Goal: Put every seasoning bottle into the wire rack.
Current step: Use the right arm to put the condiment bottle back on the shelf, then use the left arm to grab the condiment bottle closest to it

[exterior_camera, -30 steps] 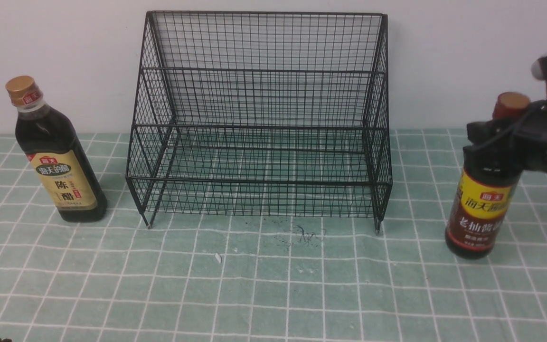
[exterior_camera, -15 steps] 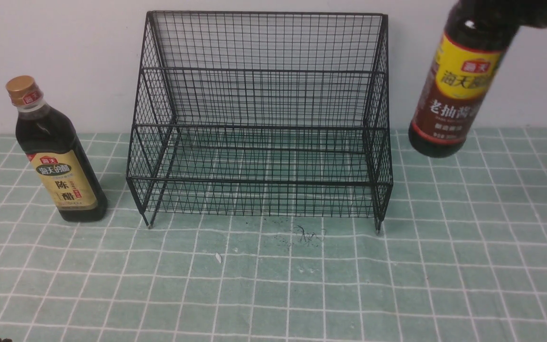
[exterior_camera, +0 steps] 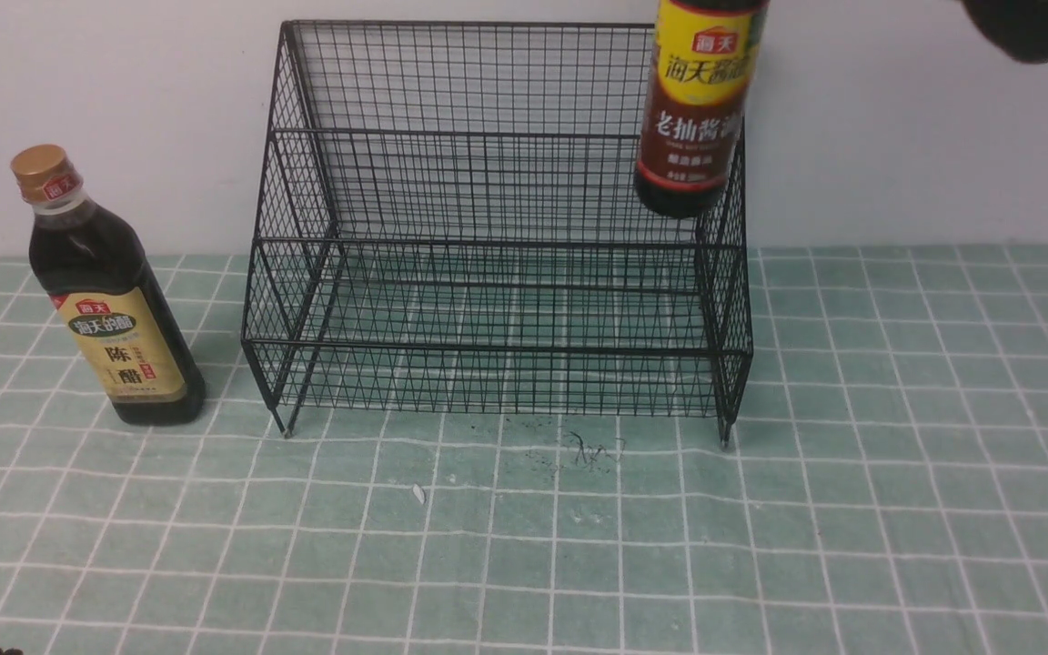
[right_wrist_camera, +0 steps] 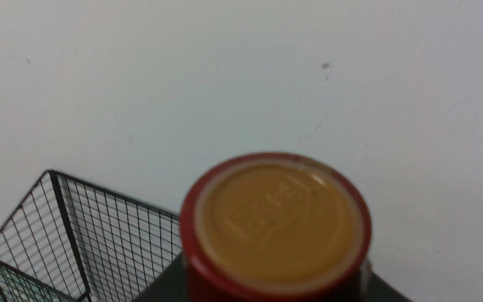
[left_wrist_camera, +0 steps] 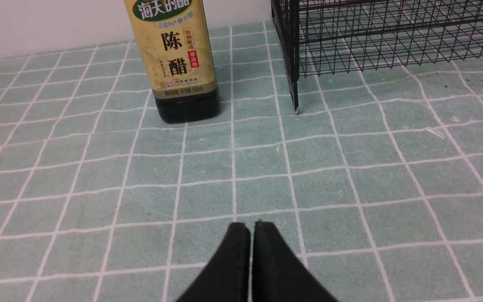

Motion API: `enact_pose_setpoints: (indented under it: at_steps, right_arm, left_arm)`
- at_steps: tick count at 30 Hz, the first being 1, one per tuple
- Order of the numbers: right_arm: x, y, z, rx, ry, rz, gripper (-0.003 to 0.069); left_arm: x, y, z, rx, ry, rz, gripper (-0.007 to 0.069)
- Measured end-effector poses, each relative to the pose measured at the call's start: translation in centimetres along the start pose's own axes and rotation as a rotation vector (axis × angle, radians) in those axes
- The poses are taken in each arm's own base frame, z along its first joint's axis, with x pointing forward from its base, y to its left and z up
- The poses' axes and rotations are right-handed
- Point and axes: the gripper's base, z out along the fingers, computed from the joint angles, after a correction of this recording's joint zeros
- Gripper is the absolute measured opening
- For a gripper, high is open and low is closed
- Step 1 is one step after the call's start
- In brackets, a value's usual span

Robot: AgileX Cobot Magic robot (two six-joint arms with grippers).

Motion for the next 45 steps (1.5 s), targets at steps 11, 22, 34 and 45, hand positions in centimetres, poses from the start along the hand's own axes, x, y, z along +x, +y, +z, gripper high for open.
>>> enact_pose_setpoints:
  at_steps: [11, 22, 34, 45]
  right_arm:
    - [5.9, -0.2, 3.6, 0.038, 0.285, -0.002, 0.0267]
    - [7.9, 0.0, 4.1, 0.041, 0.426, 0.079, 0.0303]
    - [2.6, -0.3, -1.3, 0.058, 0.415, 0.095, 0.0428]
    - [-6.7, -1.3, -19.0, 0.060, 0.307, 0.075, 0.0309]
  left_arm:
    - [0.0, 0.0, 0.0, 0.000, 0.000, 0.000, -0.0006]
    - [0.0, 0.0, 0.0, 0.000, 0.000, 0.000, -0.0006]
    - [0.0, 0.0, 0.0, 0.000, 0.000, 0.000, -0.0006]
    - [0.0, 0.0, 0.0, 0.000, 0.000, 0.000, -0.0006]
